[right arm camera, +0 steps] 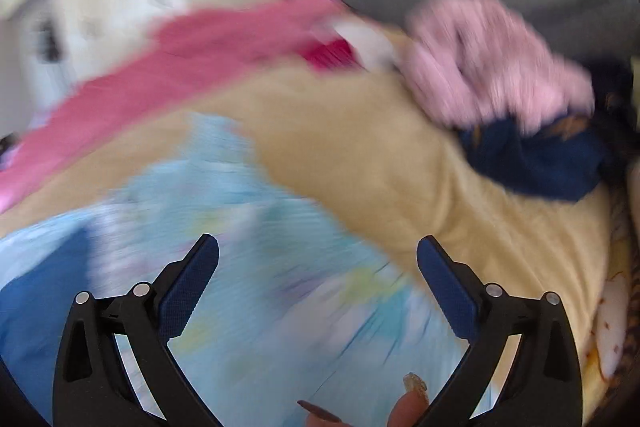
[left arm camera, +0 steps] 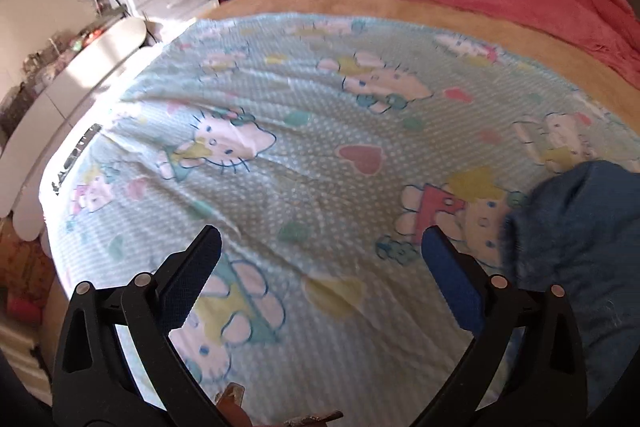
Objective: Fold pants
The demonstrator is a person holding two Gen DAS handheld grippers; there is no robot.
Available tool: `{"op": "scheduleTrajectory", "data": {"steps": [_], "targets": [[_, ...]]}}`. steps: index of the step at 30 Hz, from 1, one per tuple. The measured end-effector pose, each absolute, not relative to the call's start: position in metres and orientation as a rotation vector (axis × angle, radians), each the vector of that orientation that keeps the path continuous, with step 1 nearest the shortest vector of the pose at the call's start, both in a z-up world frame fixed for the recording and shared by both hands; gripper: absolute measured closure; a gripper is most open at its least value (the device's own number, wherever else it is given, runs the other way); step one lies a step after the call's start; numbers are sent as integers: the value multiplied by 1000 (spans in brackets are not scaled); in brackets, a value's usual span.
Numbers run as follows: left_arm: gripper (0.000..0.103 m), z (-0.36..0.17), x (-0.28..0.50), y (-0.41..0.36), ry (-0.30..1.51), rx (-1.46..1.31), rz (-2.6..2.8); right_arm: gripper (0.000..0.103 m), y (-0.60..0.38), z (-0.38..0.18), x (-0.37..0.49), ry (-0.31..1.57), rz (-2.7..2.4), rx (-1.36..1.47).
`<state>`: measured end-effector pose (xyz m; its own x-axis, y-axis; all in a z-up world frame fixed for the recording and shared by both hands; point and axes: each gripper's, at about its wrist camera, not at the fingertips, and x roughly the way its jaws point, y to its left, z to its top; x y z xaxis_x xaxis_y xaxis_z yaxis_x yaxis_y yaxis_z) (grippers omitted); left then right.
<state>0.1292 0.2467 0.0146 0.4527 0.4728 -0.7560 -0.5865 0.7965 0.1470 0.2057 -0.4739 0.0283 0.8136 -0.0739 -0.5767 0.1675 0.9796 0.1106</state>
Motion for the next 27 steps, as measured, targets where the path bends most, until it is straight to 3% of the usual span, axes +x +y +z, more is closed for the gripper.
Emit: {"op": "scheduleTrajectory", "data": {"steps": [4, 13, 27], "targets": [[9, 39, 77, 164, 893, -118, 598, 4, -385, 41, 97, 694, 92, 140], [9, -8, 7, 16, 1013, -197, 235, 4, -274, -7, 10, 917, 264, 4], [9, 2, 2, -22, 972, -88, 174, 4, -261, 9, -10, 791, 285, -103]]}}
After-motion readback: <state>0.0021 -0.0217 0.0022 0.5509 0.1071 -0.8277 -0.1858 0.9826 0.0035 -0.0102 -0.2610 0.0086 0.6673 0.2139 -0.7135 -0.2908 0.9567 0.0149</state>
